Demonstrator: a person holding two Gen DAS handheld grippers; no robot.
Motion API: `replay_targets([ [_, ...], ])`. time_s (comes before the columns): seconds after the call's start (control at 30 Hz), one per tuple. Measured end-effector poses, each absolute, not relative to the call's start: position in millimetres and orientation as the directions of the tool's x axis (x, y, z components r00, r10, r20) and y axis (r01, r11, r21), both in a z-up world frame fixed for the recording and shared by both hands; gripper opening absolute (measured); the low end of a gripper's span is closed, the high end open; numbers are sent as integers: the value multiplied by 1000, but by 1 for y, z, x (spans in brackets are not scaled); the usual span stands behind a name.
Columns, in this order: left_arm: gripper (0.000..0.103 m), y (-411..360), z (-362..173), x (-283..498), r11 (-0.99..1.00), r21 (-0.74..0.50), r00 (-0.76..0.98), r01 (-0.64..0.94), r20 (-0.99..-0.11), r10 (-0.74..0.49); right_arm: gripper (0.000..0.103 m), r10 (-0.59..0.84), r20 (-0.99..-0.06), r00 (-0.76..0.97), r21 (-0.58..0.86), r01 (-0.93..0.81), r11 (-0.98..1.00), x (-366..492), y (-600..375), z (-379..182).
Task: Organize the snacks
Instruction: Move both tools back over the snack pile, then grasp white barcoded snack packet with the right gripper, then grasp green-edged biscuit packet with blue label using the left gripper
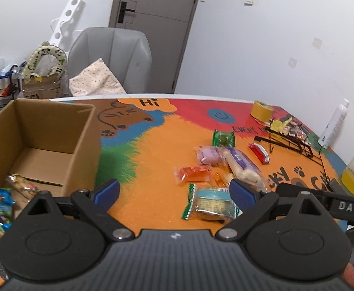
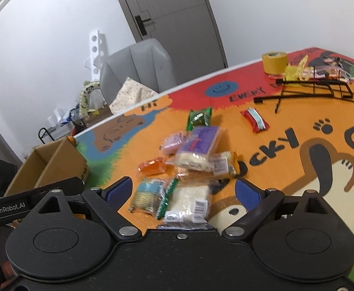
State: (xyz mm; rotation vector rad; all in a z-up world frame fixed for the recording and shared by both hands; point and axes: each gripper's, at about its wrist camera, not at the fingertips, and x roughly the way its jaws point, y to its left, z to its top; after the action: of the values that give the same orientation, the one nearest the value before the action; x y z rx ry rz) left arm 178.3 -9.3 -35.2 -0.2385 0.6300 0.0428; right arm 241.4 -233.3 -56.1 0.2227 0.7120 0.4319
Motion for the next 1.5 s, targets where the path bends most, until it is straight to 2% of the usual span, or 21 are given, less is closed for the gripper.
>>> replay_targets([
  [0.13,96,-15,-44,183,976,-195,795,-100,-605,-40,81,447,-613,651,342,-292,893,247,-230,-69],
  [0.4,96,-25,-59,191,980,-176,769,-94,-638,-41,70,458,-650,607,349,-298,889,252,-219,-89],
  [0.5,96,-29,-62,195,982,-167,763,-93,-645,-38,52,455,-675,580,351,-291,890,256,-217,-99],
  [0.67,96,-37,-67,202,985,-149,753,-85,-658,-35,43,474,-666,576,387,-276,880,257,-232,-104],
  [1.07,96,-69,-82,228,991,-125,726,-44,-686,-54,38,461,-657,597,403,-238,884,260,-261,-105],
  [1.43,96,-88,-100,242,994,-106,709,-15,-703,-64,37,441,-657,611,408,-204,890,261,-276,-105],
  [1.5,96,-89,-104,244,995,-97,708,-18,-704,-56,40,445,-651,615,412,-206,887,260,-277,-103],
])
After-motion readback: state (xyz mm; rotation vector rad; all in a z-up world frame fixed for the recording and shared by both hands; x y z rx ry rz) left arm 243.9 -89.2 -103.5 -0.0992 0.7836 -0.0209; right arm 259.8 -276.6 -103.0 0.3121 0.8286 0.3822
